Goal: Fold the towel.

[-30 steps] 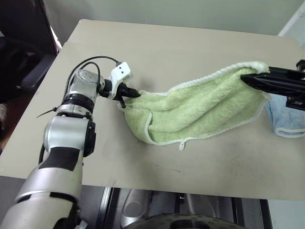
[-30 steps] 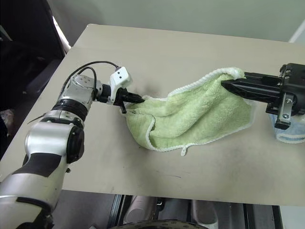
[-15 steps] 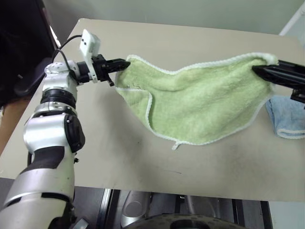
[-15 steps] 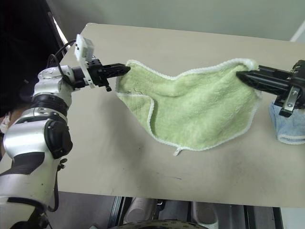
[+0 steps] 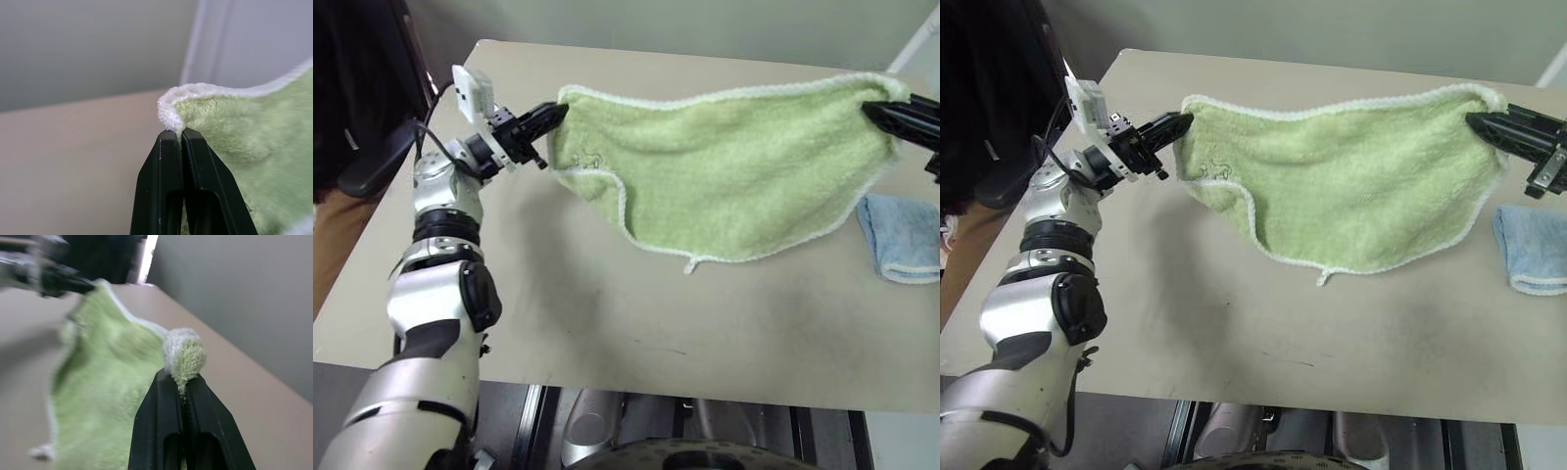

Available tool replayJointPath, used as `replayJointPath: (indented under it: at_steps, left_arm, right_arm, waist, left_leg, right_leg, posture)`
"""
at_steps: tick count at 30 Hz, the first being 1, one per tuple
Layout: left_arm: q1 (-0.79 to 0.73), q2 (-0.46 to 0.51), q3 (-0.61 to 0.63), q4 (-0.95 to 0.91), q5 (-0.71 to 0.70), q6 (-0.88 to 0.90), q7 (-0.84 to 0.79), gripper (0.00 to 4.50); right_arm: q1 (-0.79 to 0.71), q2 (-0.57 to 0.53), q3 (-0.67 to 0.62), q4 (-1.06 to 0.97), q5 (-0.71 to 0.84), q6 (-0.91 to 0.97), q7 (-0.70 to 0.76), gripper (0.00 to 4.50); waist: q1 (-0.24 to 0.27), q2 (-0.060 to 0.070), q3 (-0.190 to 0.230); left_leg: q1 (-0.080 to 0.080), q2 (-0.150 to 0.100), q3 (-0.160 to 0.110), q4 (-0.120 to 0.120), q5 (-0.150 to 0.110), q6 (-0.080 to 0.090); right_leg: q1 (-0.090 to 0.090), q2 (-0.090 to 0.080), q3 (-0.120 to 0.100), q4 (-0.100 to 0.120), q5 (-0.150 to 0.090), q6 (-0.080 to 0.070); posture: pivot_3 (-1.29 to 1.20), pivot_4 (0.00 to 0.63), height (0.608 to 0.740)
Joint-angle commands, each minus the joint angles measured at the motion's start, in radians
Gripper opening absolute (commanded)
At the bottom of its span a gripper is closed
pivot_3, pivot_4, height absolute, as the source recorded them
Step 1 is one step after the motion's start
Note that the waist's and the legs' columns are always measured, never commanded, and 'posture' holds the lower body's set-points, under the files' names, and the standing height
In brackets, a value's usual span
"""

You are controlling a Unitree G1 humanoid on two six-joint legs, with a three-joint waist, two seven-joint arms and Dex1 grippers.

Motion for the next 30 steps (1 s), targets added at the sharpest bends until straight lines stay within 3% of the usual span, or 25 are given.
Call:
replayJointPath:
  at_steps: [1,5,12,16,22,26,30]
  left_arm:
    - [-0.102,-0.041,0.04,0.037,-0.017,-0.129,0.211,0.05]
    - [-0.166,-0.076,0.041,0.08,-0.004,-0.219,0.308,0.05]
    - [-0.177,-0.076,-0.006,0.125,0.066,-0.343,0.37,0.05]
    - [-0.143,-0.052,-0.022,0.124,0.079,-0.402,0.288,0.05]
    - [-0.039,-0.003,0.012,0.083,-0.008,-0.383,-0.014,0.05]
    - [0.054,0.031,0.004,-0.013,-0.076,-0.264,-0.242,0.05]
    - [0.161,0.068,-0.038,-0.184,-0.115,-0.122,-0.375,0.05]
  right_arm:
    - [-0.122,0.058,0.072,0.116,-0.14,-0.123,-0.068,0.0]
    - [-0.265,0.123,0.154,0.275,-0.289,-0.23,-0.124,0.0]
    - [-0.405,0.239,0.143,0.563,-0.409,-0.46,-0.198,0.0]
    - [-0.268,0.213,0.135,0.442,-0.333,-0.391,-0.035,0.0]
    - [0.082,0.189,-0.052,0.121,-0.12,-0.242,0.08,0.0]
    - [0.352,0.164,-0.141,-0.015,-0.092,-0.185,0.143,0.0]
    - [0.467,0.183,-0.207,-0.084,-0.057,-0.15,0.12,0.0]
  waist:
    - [-0.002,0.0,0.0]
    - [-0.007,0.001,0.0]
    - [-0.011,0.002,0.001]
    - [-0.006,0.002,0.001]
    - [0.002,0.003,0.001]
    - [0.006,0.003,0.001]
    - [0.002,0.003,0.001]
  left_leg:
    - [0.0,0.0,0.001,0.0,0.0,0.0]
    - [0.0,0.0,0.0,0.0,0.001,0.001]
    - [-0.001,0.0,0.0,-0.004,0.002,0.0]
    - [-0.002,0.0,0.0,-0.005,0.002,-0.001]
    - [-0.004,0.0,0.0,-0.006,0.001,-0.003]
    - [-0.005,0.001,-0.001,-0.004,0.0,-0.005]
    - [-0.003,0.0,0.0,-0.004,-0.003,-0.005]
  right_leg:
    - [0.0,0.0,0.0,0.0,0.001,0.0]
    - [-0.001,0.0,0.0,-0.001,0.005,0.0]
    - [-0.003,0.0,0.0,-0.002,0.006,-0.002]
    - [-0.003,0.0,-0.001,-0.002,0.006,-0.003]
    - [-0.005,0.001,-0.001,-0.002,0.001,-0.004]
    - [-0.004,0.001,-0.002,-0.002,0.0,-0.005]
    - [-0.004,0.001,-0.001,-0.001,0.001,-0.005]
  posture:
    - [0.0,0.15,0.733]
    - [0.0,0.15,0.733]
    - [0.0,0.15,0.733]
    - [0.0,0.15,0.733]
    - [0.0,0.15,0.733]
    - [0.0,0.15,0.733]
    - [0.0,0.15,0.733]
